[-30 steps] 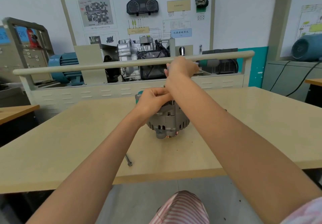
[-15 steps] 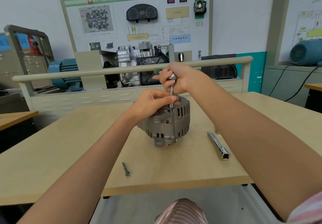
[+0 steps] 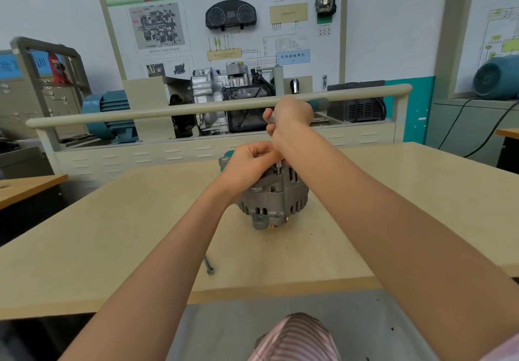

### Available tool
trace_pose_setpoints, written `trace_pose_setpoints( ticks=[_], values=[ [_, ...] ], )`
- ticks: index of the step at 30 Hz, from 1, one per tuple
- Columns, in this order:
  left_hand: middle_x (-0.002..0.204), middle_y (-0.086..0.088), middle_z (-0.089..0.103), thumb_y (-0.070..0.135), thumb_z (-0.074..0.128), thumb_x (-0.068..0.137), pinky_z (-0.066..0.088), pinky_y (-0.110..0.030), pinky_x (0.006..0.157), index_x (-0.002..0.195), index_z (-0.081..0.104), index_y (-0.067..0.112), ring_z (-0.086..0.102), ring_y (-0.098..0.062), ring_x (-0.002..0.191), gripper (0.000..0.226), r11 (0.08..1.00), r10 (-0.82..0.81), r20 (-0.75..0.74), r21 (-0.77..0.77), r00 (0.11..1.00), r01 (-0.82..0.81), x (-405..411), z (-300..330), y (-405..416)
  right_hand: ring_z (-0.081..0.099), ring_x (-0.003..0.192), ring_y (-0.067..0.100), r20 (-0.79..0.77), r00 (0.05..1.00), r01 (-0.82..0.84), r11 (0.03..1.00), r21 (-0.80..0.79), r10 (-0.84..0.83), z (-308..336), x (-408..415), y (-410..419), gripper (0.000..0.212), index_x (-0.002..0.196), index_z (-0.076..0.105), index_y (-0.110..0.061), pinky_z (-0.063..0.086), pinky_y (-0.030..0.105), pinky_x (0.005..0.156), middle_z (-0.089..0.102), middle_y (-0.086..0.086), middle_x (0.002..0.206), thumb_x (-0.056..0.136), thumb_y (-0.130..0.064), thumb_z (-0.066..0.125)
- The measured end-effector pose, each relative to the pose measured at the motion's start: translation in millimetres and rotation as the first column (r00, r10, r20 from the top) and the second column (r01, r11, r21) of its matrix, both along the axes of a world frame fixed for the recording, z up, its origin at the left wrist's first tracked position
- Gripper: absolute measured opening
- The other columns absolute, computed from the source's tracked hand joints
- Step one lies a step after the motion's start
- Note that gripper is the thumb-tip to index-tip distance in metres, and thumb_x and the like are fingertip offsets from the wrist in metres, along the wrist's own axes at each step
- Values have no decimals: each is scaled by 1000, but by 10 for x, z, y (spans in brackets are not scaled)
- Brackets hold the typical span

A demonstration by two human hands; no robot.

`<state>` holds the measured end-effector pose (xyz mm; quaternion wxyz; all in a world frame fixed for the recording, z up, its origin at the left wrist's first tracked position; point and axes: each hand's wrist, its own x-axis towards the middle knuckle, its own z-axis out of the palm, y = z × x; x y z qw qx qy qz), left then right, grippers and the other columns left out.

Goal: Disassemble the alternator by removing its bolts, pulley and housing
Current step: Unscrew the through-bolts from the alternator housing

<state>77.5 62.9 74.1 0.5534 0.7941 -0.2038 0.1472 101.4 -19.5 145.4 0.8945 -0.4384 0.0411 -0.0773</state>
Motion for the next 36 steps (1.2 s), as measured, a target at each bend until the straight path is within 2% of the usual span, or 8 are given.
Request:
trace_pose_setpoints(
  ticks=[4,9,12,18,22,29,33,36],
  values=[
    [84,10,74,22,53,95,46,-23,83,75,76,28,67,-2,85,31,995,-74,-115,52,991,80,-20,52,26,34,25,4,-55,938,-346,922,-176,341,59,20,-69,21,82,42,-10,16,13,29,40,-2,36,97,-8,27],
    [100,3,74,21,55,95,46,-30,99,100,73,15,66,-12,102,20,995,-96,-118,21,988,99,-18,36,54,32,27,2,-59,803,-591,778,-214,594,50,39,-152,21,95,49,-3,15,12,27,37,-5,43,96,-4,28],
    [95,2,75,22,59,92,48,-29,96,92,74,17,67,-12,98,16,997,-70,-79,12,994,71,-15,16,26,33,26,2,-15,856,-516,854,-69,516,23,22,-159,18,98,45,-8,15,12,27,38,-3,41,97,-6,27],
    [72,7,73,15,58,92,50,-34,81,63,74,30,66,-14,78,36,1000,14,-6,0,1000,-14,7,-32,-3,37,26,4,86,991,106,994,-29,-104,-80,10,41,21,110,44,-2,23,15,27,51,10,67,93,-1,33],
    [67,12,71,14,57,93,48,-14,66,70,70,25,66,1,66,29,1000,10,17,-30,1000,-9,-11,-55,-41,35,30,7,25,997,-74,995,-62,76,-28,-35,-24,15,86,42,-8,18,16,27,45,3,44,94,-4,30],
    [97,2,75,23,59,92,47,-34,99,94,75,15,67,-15,100,18,999,-36,-82,12,996,38,-49,3,-12,30,26,2,-20,723,-689,718,-95,691,12,59,-245,24,93,52,-2,16,14,25,39,-6,43,97,-4,28],
    [90,3,75,23,61,91,49,-34,97,87,75,18,68,-13,93,15,1000,-15,-28,3,999,15,-28,-40,-15,30,27,2,3,741,-669,740,-72,671,4,27,-261,23,95,52,-2,15,13,26,39,-7,43,98,-6,30],
    [83,8,75,20,61,91,51,-24,87,85,74,21,68,-6,85,15,1000,-27,1,-11,1000,27,-10,-59,-17,35,29,5,42,943,-329,944,-25,330,-34,-23,-143,18,89,45,-9,17,14,28,41,-2,41,96,-5,28]
  ],
)
